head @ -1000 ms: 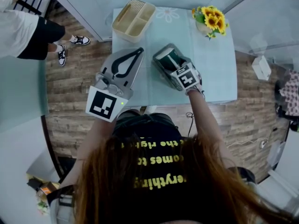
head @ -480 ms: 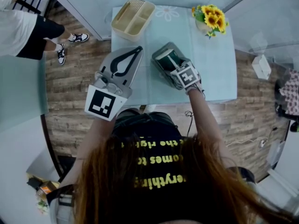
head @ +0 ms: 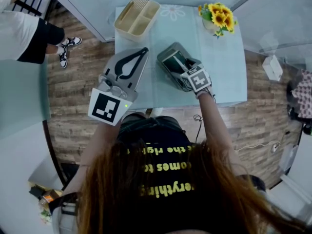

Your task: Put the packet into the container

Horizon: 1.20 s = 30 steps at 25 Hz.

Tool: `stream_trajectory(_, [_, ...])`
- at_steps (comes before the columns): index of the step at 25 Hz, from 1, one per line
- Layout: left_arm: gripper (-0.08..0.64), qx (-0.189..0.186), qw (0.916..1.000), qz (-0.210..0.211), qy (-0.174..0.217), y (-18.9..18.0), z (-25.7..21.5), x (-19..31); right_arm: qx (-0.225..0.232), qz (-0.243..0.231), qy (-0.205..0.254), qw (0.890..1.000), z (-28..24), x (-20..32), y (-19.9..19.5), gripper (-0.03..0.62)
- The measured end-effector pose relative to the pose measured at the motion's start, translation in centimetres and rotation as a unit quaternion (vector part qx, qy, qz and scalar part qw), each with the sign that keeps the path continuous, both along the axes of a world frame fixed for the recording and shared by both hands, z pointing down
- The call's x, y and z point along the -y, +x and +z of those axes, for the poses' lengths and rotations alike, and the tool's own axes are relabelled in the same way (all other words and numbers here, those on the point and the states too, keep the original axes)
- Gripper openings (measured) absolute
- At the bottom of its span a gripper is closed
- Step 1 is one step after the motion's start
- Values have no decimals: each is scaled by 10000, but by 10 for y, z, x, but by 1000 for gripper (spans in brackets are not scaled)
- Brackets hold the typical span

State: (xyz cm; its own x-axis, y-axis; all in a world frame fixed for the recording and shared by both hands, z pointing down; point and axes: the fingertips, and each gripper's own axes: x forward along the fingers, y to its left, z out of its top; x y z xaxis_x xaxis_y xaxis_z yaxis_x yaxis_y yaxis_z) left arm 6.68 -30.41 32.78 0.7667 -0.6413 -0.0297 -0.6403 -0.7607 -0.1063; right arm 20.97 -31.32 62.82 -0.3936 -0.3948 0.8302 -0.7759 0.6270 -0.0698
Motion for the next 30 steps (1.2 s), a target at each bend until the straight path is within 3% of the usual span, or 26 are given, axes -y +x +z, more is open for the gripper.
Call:
stream_trajectory(7, [2,-28,10000,41,2,3,0,-4,78,22,159,9998,-14,2,-2,403])
stream_trajectory(11, [2,-27,10000,41,16,3,0,-6,447,206,368,9981,-28,5,-4,397])
stream_trajectory(13, [2,-15,10000,45,9,3,0,-6,460,292,626,9966,-37,7,-3,337])
stream_trajectory(15, [2,-12,10000,52,5,2,1,-7,372,337,912,9946,-45,8,0,192])
stream_trajectory(17, [2,-26,10000,60,8,2,1,-8,378,388,1097,9925,-51,8,0,115])
stream_trajectory(25, [2,-13,10000,93,13,4,0,-10,781,644,1570,9824,-78,2,-4,32])
stream_trajectory(30, [2,-19,9999,141,27,4,0,-12,1150,769,2106,9677,-118,0,-8,23])
